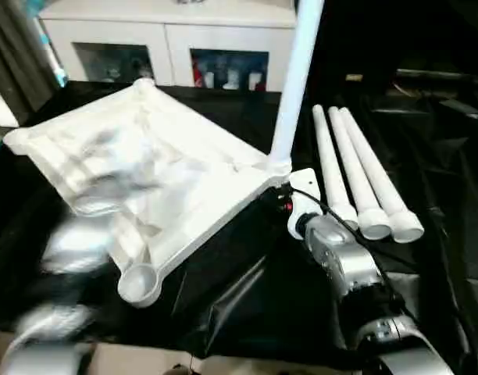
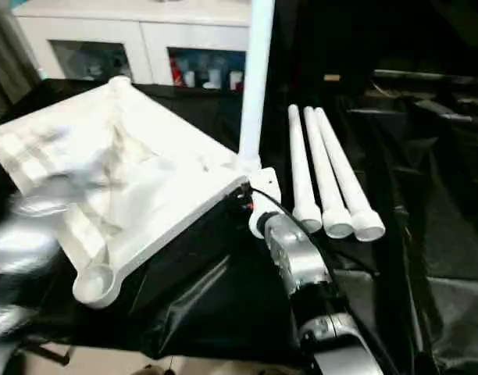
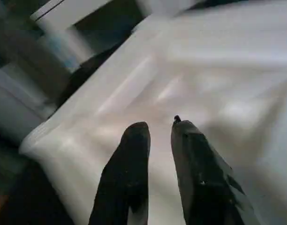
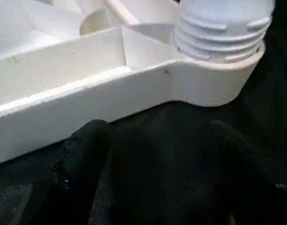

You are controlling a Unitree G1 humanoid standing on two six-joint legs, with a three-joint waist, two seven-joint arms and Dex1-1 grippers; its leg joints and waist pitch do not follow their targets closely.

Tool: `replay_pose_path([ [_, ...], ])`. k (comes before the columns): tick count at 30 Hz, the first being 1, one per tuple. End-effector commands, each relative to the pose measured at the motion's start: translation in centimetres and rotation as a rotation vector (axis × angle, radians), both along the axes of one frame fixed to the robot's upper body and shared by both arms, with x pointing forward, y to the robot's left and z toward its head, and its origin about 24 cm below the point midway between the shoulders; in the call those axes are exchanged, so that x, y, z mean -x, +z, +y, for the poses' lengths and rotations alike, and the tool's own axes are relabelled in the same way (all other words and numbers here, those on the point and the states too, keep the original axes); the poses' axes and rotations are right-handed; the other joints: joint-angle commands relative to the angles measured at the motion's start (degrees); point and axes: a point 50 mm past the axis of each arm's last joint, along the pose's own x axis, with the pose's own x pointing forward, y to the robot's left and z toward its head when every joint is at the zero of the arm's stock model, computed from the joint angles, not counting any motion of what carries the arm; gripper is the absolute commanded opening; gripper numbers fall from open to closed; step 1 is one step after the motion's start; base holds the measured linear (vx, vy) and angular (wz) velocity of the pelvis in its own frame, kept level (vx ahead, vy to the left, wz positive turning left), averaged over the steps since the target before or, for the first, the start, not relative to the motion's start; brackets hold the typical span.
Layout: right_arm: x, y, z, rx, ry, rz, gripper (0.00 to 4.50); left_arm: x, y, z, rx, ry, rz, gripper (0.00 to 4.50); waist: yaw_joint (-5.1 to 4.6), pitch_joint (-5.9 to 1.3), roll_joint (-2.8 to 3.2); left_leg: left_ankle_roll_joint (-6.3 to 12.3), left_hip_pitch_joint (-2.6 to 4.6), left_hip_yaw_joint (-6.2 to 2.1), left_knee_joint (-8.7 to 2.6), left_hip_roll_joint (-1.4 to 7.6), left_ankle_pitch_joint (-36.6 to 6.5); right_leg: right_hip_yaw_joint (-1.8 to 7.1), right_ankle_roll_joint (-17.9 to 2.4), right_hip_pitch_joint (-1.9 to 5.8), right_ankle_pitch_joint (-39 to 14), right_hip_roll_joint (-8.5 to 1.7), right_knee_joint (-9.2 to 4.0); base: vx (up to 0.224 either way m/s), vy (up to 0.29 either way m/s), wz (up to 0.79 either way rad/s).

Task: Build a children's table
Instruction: Rotate leg to tighten, then rotate table base

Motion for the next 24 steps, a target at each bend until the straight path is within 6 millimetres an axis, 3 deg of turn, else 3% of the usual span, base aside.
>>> replay_pose_path([
  [1, -0.1, 0.2, 0.5, -0.008, 0.024, 0.008, 3.16, 0.6, 0.0, 0.4, -0.004, 0.034, 0.018, 0.84, 0.05, -4.2, 0.57, -0.97, 1.38, -0.31, -4.04, 1.56, -15.3, 2.22, -10.9, 2.53, -12.4, -2.91, -3.99, 0.0, 0.0, 0.0],
  [3, -0.1, 0.2, 0.9, -0.013, 0.04, 0.014, 3.08, 1.5, -0.7, 1.3, 0.014, 0.067, 0.068, 0.72, -0.02, -4.18, -0.03, -0.88, 1.07, -0.35, -4.16, 1.57, -15.1, 2.18, -10.9, 2.71, -12.4, -2.94, -3.85, 0.0, 0.0, 0.0],
  [4, -0.2, 0.2, 1.1, -0.008, 0.038, 0.017, 2.84, 2.1, -1.4, 1.7, 0.002, 0.078, 0.117, 0.65, -0.06, -4.14, 0.26, -0.91, 1.05, -0.41, -4.22, 1.54, -15.3, 2.18, -10.7, 2.58, -12.9, -2.93, -3.89, 0.0, 0.0, 0.0],
  [7, -0.4, 0.2, 1.5, -0.002, 0.034, 0.022, 2.69, 2.5, -2.2, 1.7, -0.004, 0.049, 0.169, 0.33, -0.03, -4.21, 0.05, -0.89, 1.11, -0.46, -4.22, 1.4, -15.8, 2.2, -10.2, 2.47, -14.5, -2.99, -4.04, 0.0, 0.0, 0.0],
  [9, -0.6, 0.3, 1.7, 0.0, 0.037, 0.026, 2.56, 2.8, -3.0, 0.9, 0.021, -0.002, 0.24, 0.24, 0.13, -4.2, 0.4, -1.13, 1.39, -0.42, -4.19, 1.47, -15.7, 2.27, -10.4, 2.16, -13.4, -2.94, -4.04, 0.0, 0.0, 0.0],
  [13, -0.9, 0.4, 2.1, 0.004, 0.053, 0.029, 2.23, 3.5, -3.9, 0.8, 0.015, -0.033, 0.372, 0.01, 0.02, -4.26, 0.64, -1.72, 1.12, -0.56, -4.27, 1.39, -15.8, 2.17, -11.2, 2.57, -10.6, -2.94, -3.64, 0.0, 0.0, 0.0],
  [16, -1.1, 0.6, 2.2, 0.003, 0.061, 0.032, 1.99, 4.0, -4.2, 0.8, -0.001, -0.072, 0.432, 0.0, -0.16, -4.35, 0.48, -1.33, 0.96, -0.57, -4.18, 1.27, -14.8, 2.16, -11.7, 2.85, -9.4, -2.99, -3.5, 0.0, 0.0, 0.0],
  [20, -1.4, 0.6, 2.5, 0.017, 0.091, 0.04, 1.62, 5.0, -4.7, -0.7, 0.01, -0.282, 0.573, 0.0, -0.11, -4.39, 0.48, -1.01, 1.11, -0.49, -4.07, 1.38, -13.8, 2.14, -13.1, 2.77, -8.5, -3.04, -3.22, 0.0, 0.0, 0.0],
  [24, -1.5, 0.5, 2.7, 0.028, 0.109, 0.04, 1.41, 5.9, -5.0, -1.8, 0.017, -0.423, 0.671, 0.0, -0.16, -4.22, 0.5, -1.34, 1.21, -0.41, -4.13, 1.36, -14.4, 2.19, -13.2, 2.78, -9.3, -3.05, -3.31, 0.0, 0.0, 0.0],
])
